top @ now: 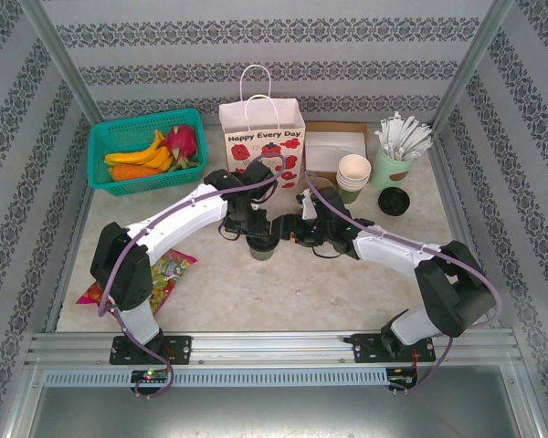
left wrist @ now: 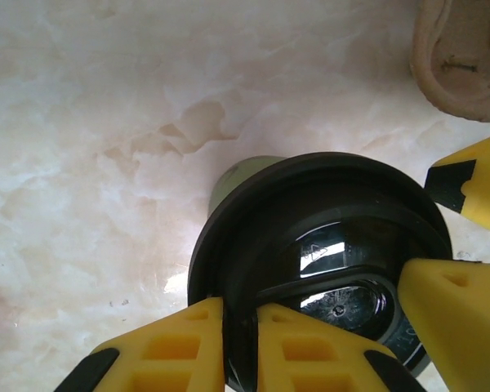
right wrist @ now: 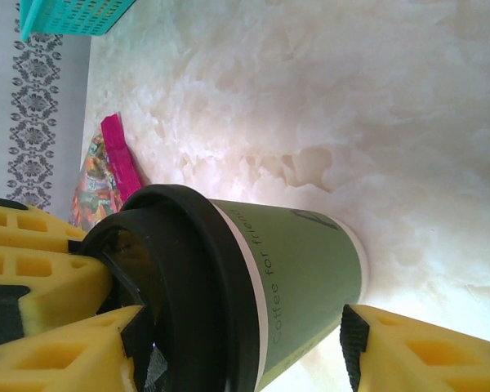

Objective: Pack the takeout coffee

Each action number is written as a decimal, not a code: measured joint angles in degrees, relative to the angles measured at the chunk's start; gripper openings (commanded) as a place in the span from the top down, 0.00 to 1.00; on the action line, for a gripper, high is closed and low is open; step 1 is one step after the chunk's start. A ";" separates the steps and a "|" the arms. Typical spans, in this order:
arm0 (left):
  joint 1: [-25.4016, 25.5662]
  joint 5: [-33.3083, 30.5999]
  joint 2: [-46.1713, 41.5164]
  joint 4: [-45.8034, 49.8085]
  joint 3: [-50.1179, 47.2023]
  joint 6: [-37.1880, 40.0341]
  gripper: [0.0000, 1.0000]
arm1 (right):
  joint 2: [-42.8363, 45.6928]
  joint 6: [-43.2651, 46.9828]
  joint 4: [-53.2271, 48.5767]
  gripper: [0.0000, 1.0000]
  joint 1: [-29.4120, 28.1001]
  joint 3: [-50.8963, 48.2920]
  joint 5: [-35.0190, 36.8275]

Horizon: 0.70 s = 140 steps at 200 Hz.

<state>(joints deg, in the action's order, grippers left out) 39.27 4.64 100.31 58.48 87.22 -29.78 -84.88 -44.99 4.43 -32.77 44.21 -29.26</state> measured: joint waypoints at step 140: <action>0.02 2.69 -0.31 1.03 0.22 0.00 0.79 | -0.02 4.17 -7.65 0.31 -2.19 5.18 0.96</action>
<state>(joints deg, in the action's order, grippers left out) 39.29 7.33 100.01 59.51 87.44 -29.78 -84.90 -40.82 -3.22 -34.96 49.39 -28.29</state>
